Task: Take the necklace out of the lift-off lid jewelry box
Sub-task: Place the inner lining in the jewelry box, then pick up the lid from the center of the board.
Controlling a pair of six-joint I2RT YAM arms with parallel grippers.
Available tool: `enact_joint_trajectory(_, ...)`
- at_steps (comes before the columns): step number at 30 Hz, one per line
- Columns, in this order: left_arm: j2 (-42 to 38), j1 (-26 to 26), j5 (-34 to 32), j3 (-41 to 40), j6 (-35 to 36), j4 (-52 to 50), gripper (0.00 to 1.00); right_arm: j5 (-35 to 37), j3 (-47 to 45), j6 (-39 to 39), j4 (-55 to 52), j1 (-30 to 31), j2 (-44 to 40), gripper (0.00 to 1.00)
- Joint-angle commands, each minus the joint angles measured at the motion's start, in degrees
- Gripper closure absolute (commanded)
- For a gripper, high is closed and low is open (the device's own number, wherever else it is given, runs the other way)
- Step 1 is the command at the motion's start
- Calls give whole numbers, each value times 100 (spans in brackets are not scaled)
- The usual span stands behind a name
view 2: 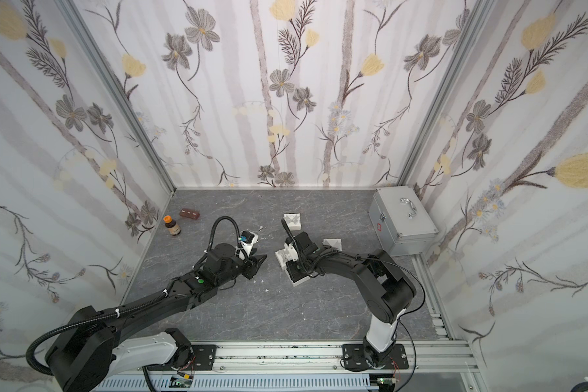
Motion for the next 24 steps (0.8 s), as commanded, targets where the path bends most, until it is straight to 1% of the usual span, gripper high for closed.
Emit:
enact_joint_trajectory(1, 31, 18, 48, 47, 37, 40, 51, 6, -25, -102, 52, -62, -320, 89)
enact_joint_trajectory(5, 18, 30, 79, 55, 62, 4, 51, 4, -38, -95, -31, -318, -623, 84)
enact_joint_trajectory(7, 11, 31, 109, 74, 73, -28, 51, 67, -56, -71, -53, -494, -762, 77)
enact_joint_trajectory(8, 4, 33, 131, 71, 82, -38, 50, 155, -56, -37, -97, -612, -826, 72)
enact_joint_trajectory(10, -4, 35, 159, 84, 94, -70, 46, 474, -30, 41, -185, -834, -929, 58)
enact_joint_trajectory(12, -21, 31, 196, 67, 92, -75, 43, 1087, -28, 92, -222, -1054, -1013, 39)
enact_joint_trajectory(13, -22, 32, 211, 53, 96, -64, 40, 1446, -17, 85, -243, -1115, -1015, 33)
enact_joint_trajectory(15, -22, 36, 216, 24, 91, -7, 30, 2294, 130, 83, -424, -1234, -930, 22)
enact_joint_trajectory(16, -22, 36, 215, 15, 98, 11, 26, 2514, 190, 83, -481, -1295, -881, 18)
enact_joint_trajectory(18, -39, 37, 211, 10, 101, 28, 22, 2659, 329, 105, -585, -1504, -692, 16)
enact_joint_trajectory(21, -52, 36, 206, -17, 140, 41, 18, 2452, 447, 104, -576, -1763, -433, 14)
enact_joint_trajectory(24, -95, 39, 197, -56, 175, 24, 16, 2372, 562, 45, -600, -1850, -209, 12)
